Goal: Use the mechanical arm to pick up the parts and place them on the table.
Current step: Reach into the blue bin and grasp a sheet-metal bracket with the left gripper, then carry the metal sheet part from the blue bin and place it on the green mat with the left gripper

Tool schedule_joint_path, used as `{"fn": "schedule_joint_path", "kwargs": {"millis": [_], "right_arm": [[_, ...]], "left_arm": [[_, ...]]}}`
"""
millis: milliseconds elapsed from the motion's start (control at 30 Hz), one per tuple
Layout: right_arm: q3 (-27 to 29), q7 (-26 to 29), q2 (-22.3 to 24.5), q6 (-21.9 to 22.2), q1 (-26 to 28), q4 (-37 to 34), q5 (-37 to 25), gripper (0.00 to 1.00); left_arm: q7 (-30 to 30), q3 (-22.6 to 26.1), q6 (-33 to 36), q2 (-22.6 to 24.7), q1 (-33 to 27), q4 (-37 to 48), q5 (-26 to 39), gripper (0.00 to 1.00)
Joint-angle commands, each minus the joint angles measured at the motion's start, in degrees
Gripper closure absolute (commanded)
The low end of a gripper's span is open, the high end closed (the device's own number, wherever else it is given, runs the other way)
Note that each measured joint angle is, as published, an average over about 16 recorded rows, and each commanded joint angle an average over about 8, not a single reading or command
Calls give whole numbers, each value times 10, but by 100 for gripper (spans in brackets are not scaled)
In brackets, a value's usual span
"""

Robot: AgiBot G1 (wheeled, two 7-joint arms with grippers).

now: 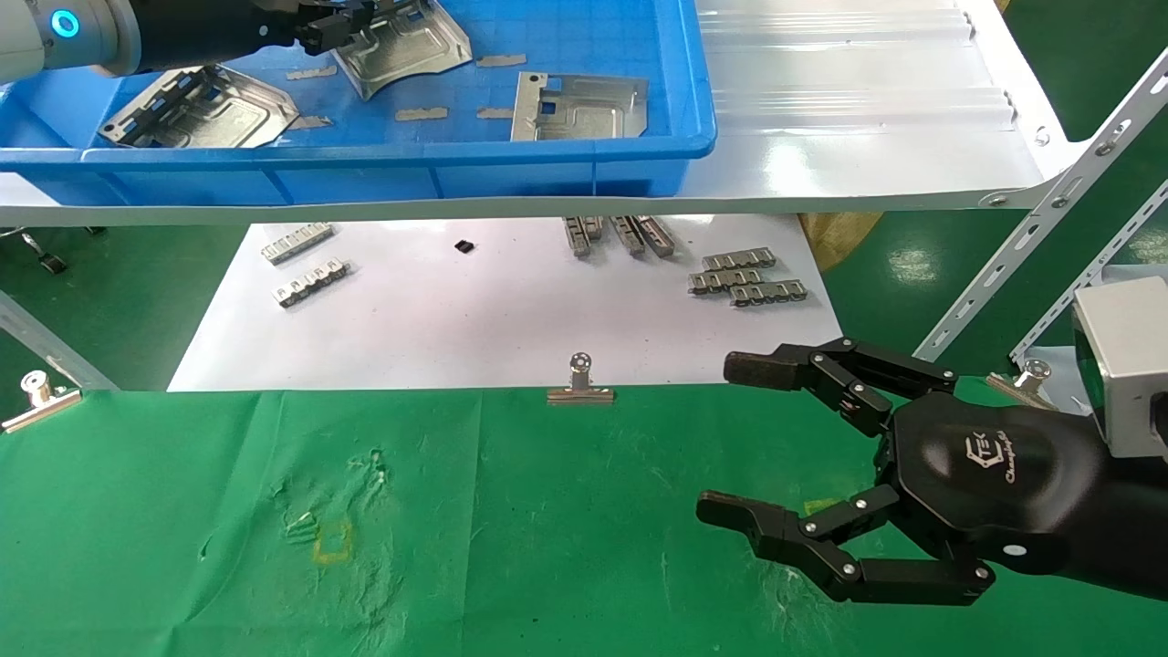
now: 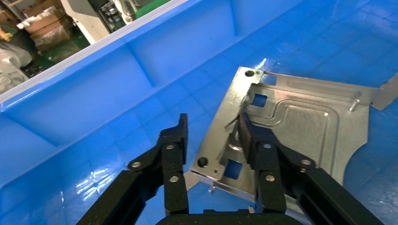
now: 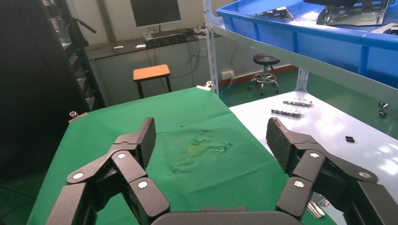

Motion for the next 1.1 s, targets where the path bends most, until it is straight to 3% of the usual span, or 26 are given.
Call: {"fn": "schedule_joint_path", "kwargs": {"millis": [33,267,467,667,933,1100], "right_arm": [[0,0,0,0,0,0,0,0],[0,0,0,0,0,0,0,0],[0,0,0,0,0,0,0,0],[0,0,0,0,0,0,0,0],[0,0,0,0,0,0,0,0],[0,0,0,0,0,0,0,0]], "left_arm": [[2,0,-4,1,0,2,0,100],[1,-7,6,-2,-3,3,-10,100],[5,-24,62,-22,-12,-8,-35,100],[26,-38,178,-49,-15,-26,-57,100],[78,-48,398,-90,-7,-59,-83,100],[108,-47,465,-111,12,-96,-105,100]]}}
